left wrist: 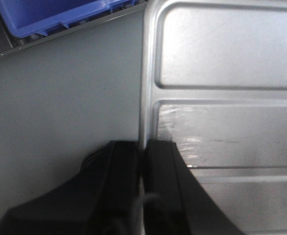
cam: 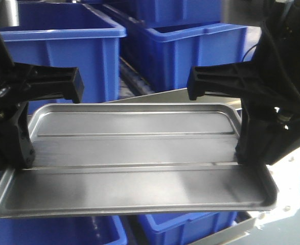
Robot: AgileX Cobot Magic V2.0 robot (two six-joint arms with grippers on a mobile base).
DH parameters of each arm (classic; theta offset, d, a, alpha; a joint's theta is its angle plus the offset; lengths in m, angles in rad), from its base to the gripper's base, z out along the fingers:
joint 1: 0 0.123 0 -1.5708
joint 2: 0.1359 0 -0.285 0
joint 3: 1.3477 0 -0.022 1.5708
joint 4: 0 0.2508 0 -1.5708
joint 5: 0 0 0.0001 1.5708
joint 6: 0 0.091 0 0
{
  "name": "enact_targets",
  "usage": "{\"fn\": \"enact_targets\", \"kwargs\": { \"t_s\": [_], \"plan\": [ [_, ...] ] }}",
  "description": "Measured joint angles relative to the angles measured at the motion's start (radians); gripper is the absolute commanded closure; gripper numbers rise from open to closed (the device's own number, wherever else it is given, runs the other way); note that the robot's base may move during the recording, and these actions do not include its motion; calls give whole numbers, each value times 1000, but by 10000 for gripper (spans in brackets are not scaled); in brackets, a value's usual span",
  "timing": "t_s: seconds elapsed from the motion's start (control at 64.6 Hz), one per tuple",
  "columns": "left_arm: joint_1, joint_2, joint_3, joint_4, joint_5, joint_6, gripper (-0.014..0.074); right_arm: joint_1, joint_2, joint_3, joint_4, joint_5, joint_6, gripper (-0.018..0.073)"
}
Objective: Grab silver tray and place in blue box
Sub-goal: 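Carry the tray with both grippers up to the blue crate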
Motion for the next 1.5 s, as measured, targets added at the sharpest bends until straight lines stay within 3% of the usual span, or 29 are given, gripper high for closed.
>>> {"fn": "enact_targets", "kwargs": {
  "t_s": [1.502],
  "plan": [
    [0,0,0,0,2,0,610,0,0,0,0,0,0,501]
  ]
}}
